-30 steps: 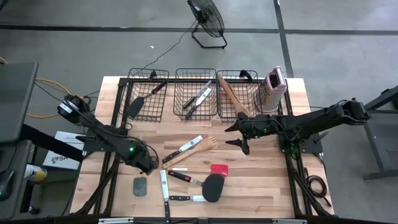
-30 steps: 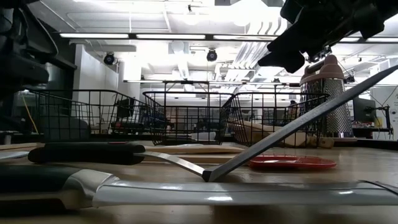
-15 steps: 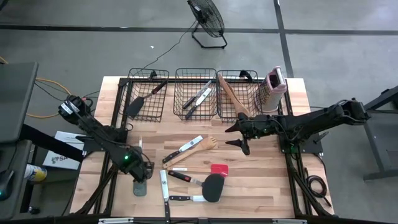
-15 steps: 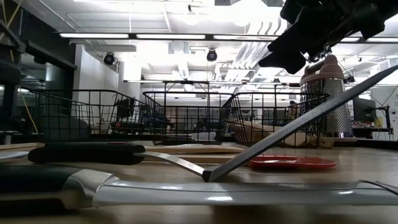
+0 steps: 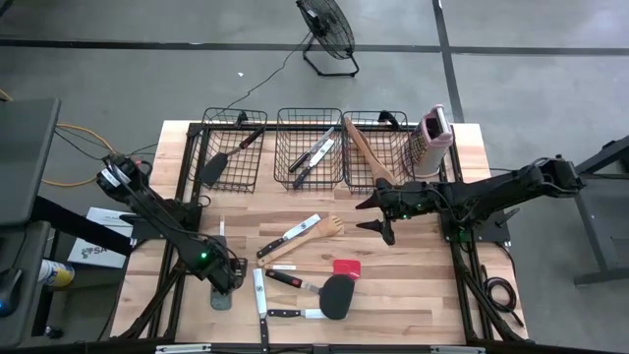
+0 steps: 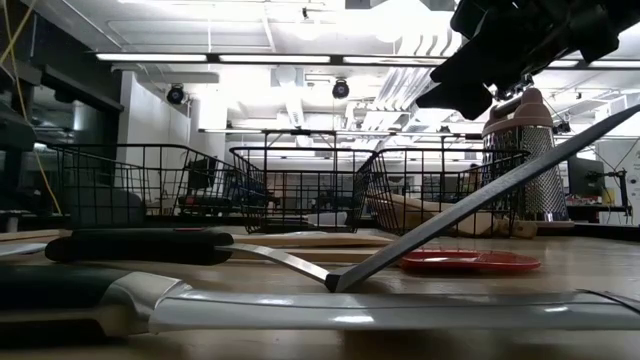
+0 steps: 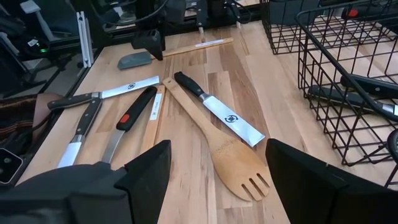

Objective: Pick & Place Kitchen Items
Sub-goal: Put the gray spatula into the left black wire basket

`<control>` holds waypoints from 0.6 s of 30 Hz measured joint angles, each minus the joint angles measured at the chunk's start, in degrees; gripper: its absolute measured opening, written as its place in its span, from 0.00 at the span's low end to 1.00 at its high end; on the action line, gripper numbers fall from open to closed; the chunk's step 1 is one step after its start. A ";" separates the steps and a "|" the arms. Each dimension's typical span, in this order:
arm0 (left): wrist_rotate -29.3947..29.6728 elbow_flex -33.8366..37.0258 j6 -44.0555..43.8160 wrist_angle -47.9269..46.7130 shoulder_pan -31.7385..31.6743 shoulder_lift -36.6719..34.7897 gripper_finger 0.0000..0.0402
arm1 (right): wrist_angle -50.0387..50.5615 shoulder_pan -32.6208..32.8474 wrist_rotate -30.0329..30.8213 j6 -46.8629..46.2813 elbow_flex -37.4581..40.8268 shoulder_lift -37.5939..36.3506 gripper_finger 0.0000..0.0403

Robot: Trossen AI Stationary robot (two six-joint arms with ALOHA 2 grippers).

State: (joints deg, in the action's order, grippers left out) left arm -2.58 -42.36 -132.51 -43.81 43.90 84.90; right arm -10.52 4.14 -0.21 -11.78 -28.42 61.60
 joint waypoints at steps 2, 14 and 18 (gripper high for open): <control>-0.14 -0.13 -0.04 0.14 0.00 0.87 0.53 | 0.02 0.00 0.00 0.01 0.00 0.00 0.63; -0.03 -0.03 0.85 2.23 -0.02 1.53 0.17 | 0.07 0.00 0.00 0.01 0.00 0.00 0.63; -0.10 -0.02 2.96 2.14 -0.02 1.56 0.13 | 0.07 0.00 0.00 0.01 0.00 0.00 0.63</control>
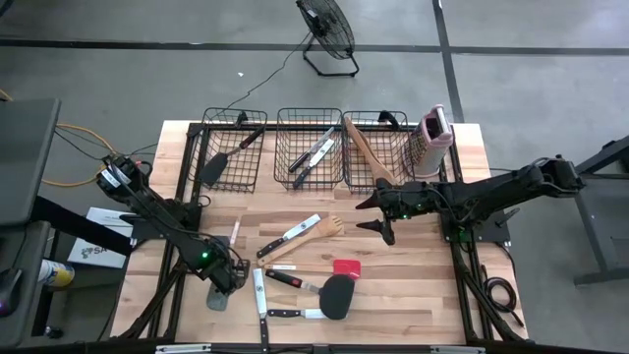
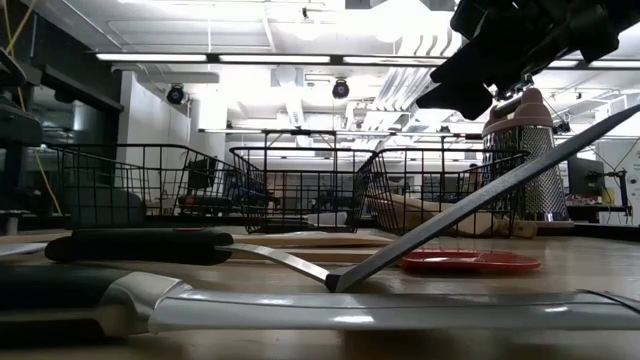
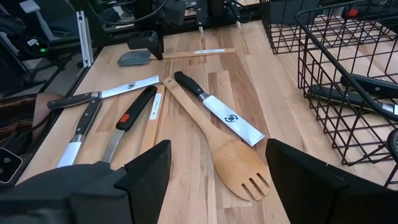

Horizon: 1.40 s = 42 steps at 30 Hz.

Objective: Pick & Place Kitchen Items
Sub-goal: Put the gray spatula into the left black wire basket

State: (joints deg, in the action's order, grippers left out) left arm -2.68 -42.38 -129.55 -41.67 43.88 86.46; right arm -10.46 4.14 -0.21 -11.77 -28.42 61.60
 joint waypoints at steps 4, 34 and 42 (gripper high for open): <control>-0.01 0.01 2.54 0.04 -0.04 -0.19 0.13 | 0.00 0.00 0.00 -0.02 0.00 0.00 0.63; 19.14 -26.66 30.39 -39.17 -8.10 -3.08 0.13 | -0.15 0.00 0.24 -0.46 0.00 0.00 0.63; 30.72 -34.49 43.22 -48.14 -16.76 -3.65 0.13 | -0.22 0.00 0.24 -0.46 0.00 0.00 0.63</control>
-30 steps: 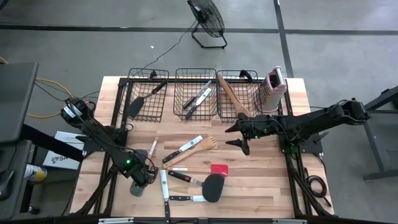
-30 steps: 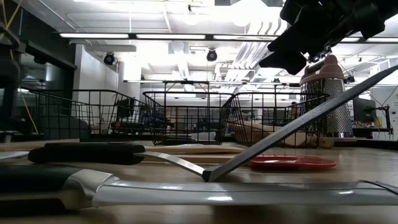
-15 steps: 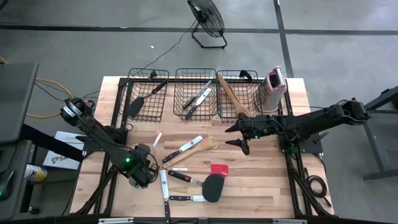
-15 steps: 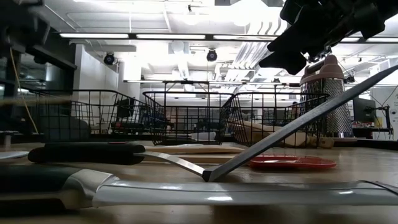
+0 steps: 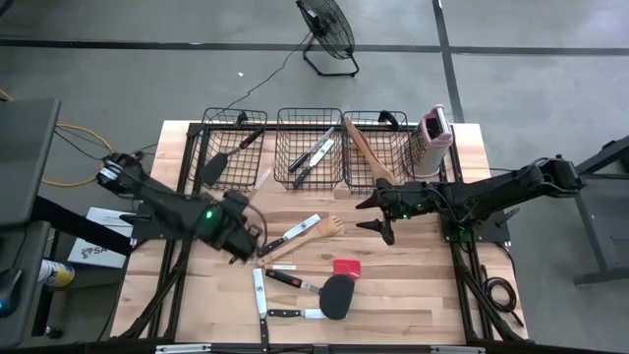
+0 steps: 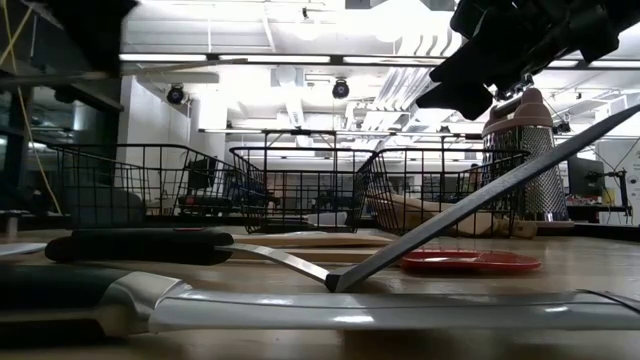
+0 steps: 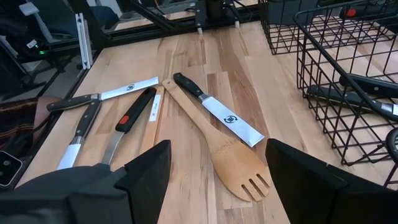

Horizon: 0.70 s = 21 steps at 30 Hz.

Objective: Pick & Place Kitchen Items
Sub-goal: Put the gray spatula into the left black wire basket

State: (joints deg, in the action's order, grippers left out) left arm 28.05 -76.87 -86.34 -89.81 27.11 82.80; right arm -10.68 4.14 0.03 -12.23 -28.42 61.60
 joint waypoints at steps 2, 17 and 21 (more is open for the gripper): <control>2.14 -0.67 4.00 -0.21 -2.49 -0.36 0.13 | -0.04 0.00 0.00 0.00 -0.02 0.00 0.63; 10.65 -0.80 24.66 -0.23 -21.89 -0.24 0.13 | -0.28 0.00 0.00 -0.03 -0.02 0.00 0.63; 14.42 -0.80 27.72 -0.23 -25.07 -0.24 0.13 | -0.28 0.00 0.00 -0.04 -0.02 0.00 0.63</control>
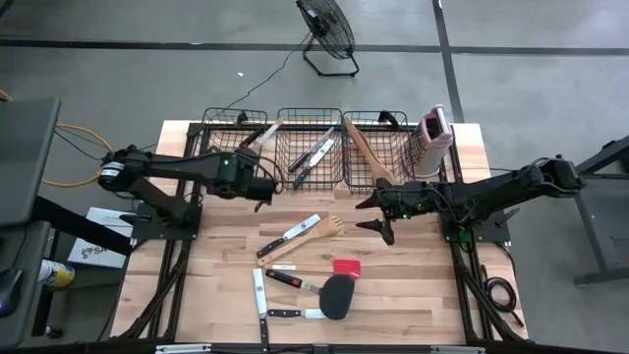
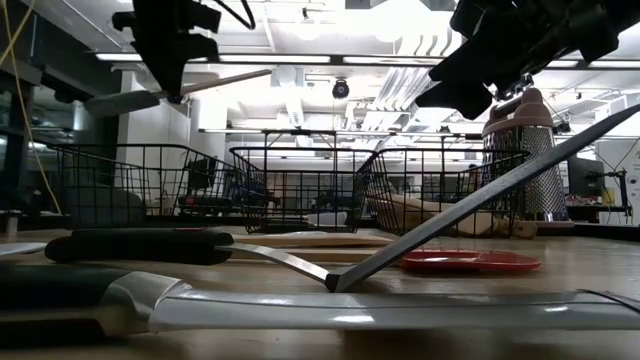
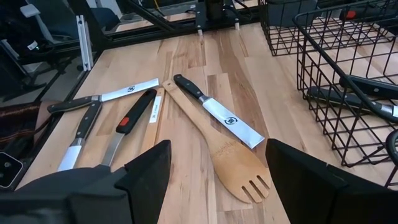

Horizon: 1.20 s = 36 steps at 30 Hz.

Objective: Pick & Place Kitchen Items
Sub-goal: Put the gray spatula into the left black wire basket

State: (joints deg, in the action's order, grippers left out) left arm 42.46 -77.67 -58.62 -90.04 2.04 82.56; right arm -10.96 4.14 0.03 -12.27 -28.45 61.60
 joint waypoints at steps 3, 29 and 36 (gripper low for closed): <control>1.64 0.00 1.60 0.02 -2.31 0.00 0.13 | 0.00 0.00 0.01 0.00 0.00 0.00 0.63; 4.97 10.48 19.75 10.18 -23.04 0.07 0.13 | 0.02 0.00 0.01 0.00 0.00 0.00 0.63; -2.85 14.36 22.88 17.30 -27.87 0.07 0.13 | 0.02 0.00 0.77 0.00 0.00 0.00 0.63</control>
State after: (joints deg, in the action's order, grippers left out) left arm 39.62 -63.31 -35.74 -72.74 -25.83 82.63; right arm -10.94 4.14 0.80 -12.27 -28.45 61.60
